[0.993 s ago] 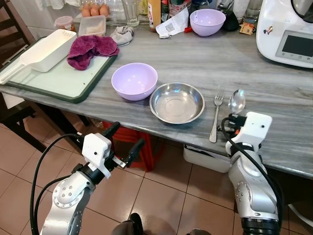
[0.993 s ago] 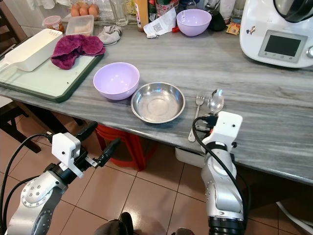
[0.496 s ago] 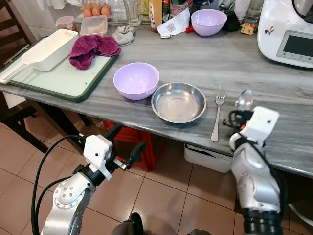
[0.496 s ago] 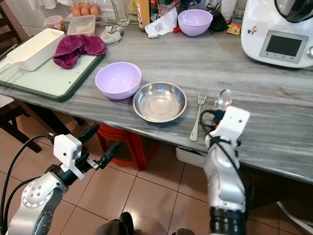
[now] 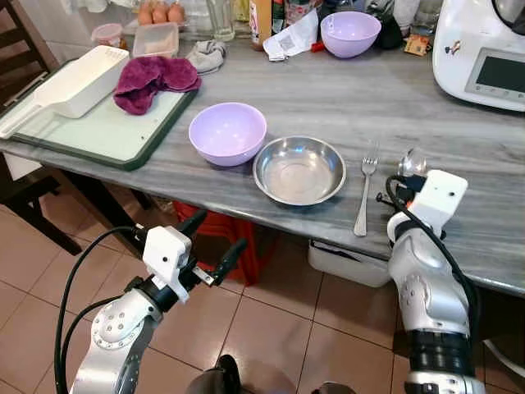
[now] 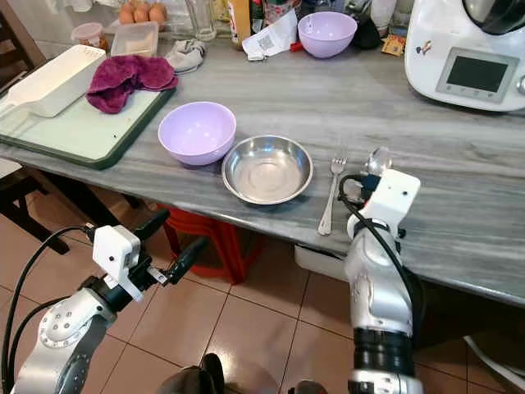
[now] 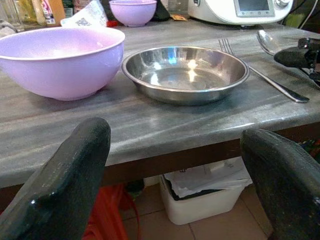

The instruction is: Setting the table

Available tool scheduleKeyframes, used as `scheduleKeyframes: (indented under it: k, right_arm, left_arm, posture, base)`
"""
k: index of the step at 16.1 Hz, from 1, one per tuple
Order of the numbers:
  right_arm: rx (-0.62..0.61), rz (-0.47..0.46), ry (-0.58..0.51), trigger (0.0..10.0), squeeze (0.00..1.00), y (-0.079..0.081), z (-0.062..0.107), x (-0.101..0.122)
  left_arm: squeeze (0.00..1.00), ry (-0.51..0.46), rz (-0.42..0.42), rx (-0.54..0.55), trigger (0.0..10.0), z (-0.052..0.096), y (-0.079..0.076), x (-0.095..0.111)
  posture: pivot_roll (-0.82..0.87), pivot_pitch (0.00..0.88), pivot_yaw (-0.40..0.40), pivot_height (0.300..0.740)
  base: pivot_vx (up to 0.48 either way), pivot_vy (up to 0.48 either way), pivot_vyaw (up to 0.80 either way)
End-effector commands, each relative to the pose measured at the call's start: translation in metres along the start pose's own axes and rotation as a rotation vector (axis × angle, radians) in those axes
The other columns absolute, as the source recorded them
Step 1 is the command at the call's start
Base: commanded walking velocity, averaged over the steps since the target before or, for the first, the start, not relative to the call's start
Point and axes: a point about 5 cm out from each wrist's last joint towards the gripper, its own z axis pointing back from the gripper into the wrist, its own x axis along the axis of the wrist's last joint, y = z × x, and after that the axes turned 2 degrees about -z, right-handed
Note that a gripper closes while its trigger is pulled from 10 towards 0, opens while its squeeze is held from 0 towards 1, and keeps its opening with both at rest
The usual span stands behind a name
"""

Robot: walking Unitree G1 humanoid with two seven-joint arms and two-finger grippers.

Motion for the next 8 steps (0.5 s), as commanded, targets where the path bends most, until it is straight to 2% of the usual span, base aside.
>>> scheduleKeyframes:
  k: [1,8]
  right_arm:
    - [-0.002,0.003,0.039,10.0,0.00,0.0010,-0.0011,-0.0062]
    - [-0.011,-0.005,0.065,10.0,0.00,0.0051,-0.0041,-0.0112]
  left_arm:
    - [0.00,0.005,-0.005,-0.003,10.0,0.0022,-0.0002,0.0015]
    - [0.00,-0.016,0.019,-0.040,10.0,0.0004,-0.0036,0.0046]
  posture:
    - [-0.15,0.210,0.059,0.740]
    - [-0.14,0.212,0.063,0.740]
  base:
    - [0.000,0.000,0.00]
    - [0.000,0.000,0.00]
